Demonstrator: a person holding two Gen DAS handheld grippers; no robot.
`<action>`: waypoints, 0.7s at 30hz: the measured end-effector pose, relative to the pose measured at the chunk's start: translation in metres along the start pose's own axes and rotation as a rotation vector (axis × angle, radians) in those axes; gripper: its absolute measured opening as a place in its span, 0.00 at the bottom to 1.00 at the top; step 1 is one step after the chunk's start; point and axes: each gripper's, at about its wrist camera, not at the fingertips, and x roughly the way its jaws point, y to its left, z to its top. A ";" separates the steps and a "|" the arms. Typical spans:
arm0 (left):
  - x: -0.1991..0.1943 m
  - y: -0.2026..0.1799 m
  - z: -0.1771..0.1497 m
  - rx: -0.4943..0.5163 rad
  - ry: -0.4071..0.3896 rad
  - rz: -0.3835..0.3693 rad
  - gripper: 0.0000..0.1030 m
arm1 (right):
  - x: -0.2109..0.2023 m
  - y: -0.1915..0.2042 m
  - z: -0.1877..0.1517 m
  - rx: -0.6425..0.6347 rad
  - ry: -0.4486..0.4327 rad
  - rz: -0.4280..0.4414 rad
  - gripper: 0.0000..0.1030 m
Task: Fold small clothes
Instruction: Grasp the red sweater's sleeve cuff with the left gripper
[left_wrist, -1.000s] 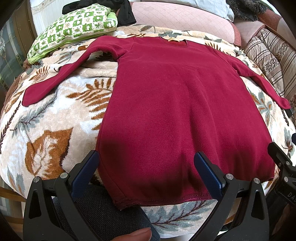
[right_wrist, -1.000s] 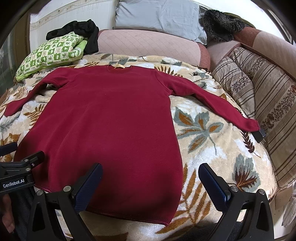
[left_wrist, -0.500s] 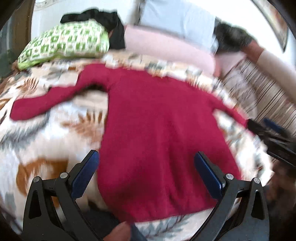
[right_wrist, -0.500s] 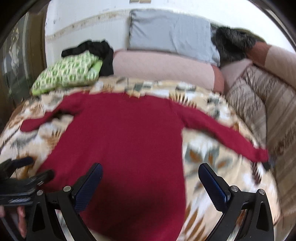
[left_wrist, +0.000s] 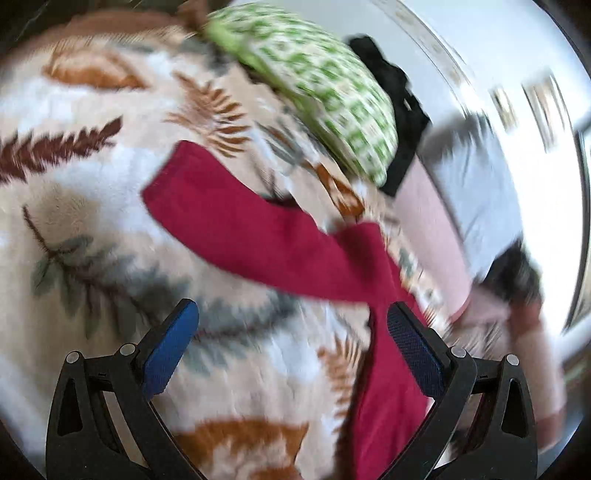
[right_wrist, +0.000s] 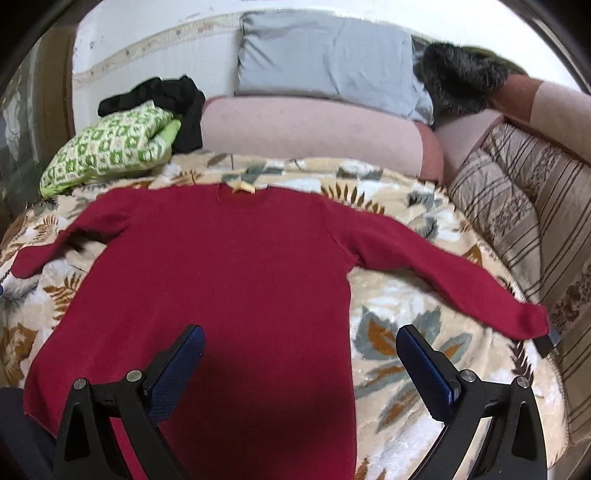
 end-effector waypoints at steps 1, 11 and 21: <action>0.005 0.011 0.006 -0.049 -0.001 -0.014 0.99 | 0.002 -0.001 -0.003 0.005 0.006 0.002 0.99; 0.031 0.035 0.043 -0.220 -0.011 -0.102 0.99 | 0.010 0.007 -0.006 -0.026 0.029 0.005 0.99; 0.031 0.034 0.048 -0.175 -0.105 -0.018 0.84 | 0.013 0.010 -0.006 -0.032 0.041 0.011 0.99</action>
